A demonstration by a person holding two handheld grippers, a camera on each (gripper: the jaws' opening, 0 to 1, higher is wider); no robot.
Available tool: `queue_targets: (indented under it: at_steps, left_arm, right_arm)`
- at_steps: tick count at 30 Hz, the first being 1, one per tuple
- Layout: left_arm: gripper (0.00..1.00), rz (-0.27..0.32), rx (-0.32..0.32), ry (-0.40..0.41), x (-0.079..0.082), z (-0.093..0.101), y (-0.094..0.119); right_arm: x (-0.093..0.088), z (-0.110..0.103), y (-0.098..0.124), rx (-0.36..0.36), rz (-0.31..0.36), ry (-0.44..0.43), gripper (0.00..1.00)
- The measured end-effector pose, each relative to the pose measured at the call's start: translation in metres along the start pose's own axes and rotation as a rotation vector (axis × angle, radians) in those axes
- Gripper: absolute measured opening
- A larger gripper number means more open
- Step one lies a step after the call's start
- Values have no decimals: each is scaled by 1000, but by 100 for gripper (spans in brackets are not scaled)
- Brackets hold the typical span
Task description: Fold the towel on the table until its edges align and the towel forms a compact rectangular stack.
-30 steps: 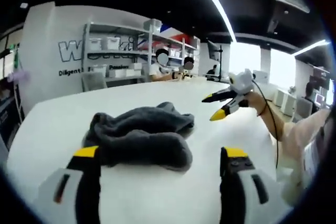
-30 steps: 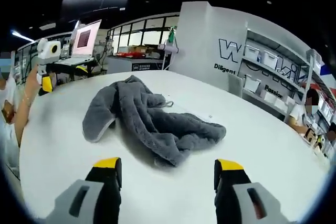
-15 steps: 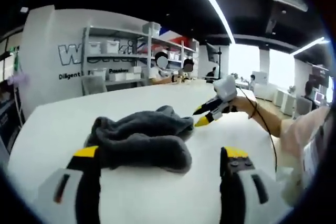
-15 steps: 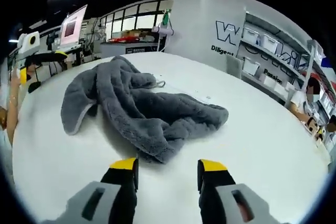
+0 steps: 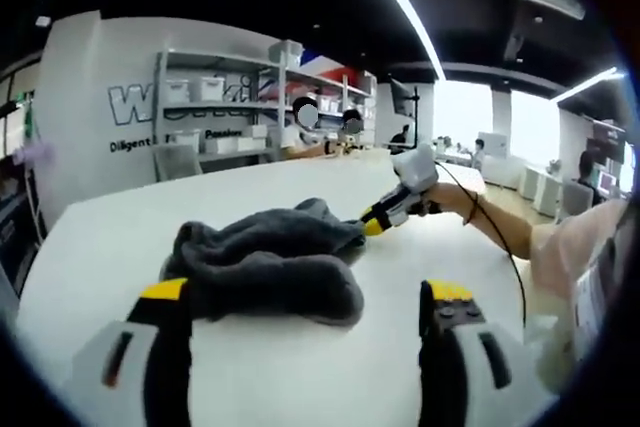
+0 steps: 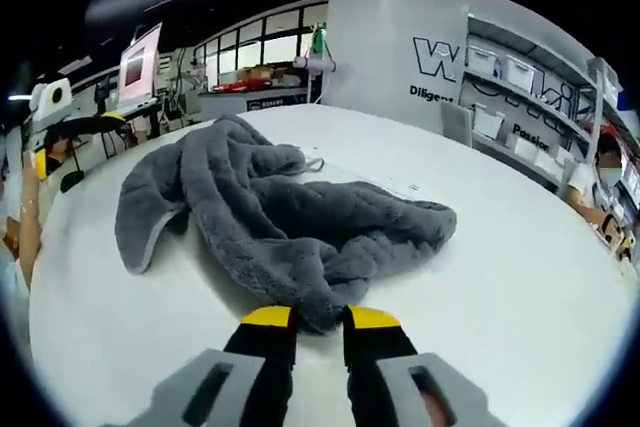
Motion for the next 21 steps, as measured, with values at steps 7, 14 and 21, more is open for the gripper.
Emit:
queue_targets:
  at_steps: [7, 14, 21]
  left_arm:
    - [99, -8, 6, -3, -2, -1, 2]
    - [99, -2, 13, -1, -1, -3, 3]
    - [99, -3, 13, 3, -1, -4, 4]
  right_arm:
    - [19, -4, 11, 1, 5, 98, 5]
    - [55, 3, 29, -30, 48, 166, 4]
    - [96, 3, 52, -38, 117, 179, 4]
Point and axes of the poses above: the point that each gripper's makers call its tool centre point, and the gripper's own axes: y roughly backward along the fingers, z roughly to its right, x roughly out of its top, the point moved 2 cm from there along y, roughly backward along the fingers, and after that the axes turned 12 degrees about z, right-handed, at the moved point
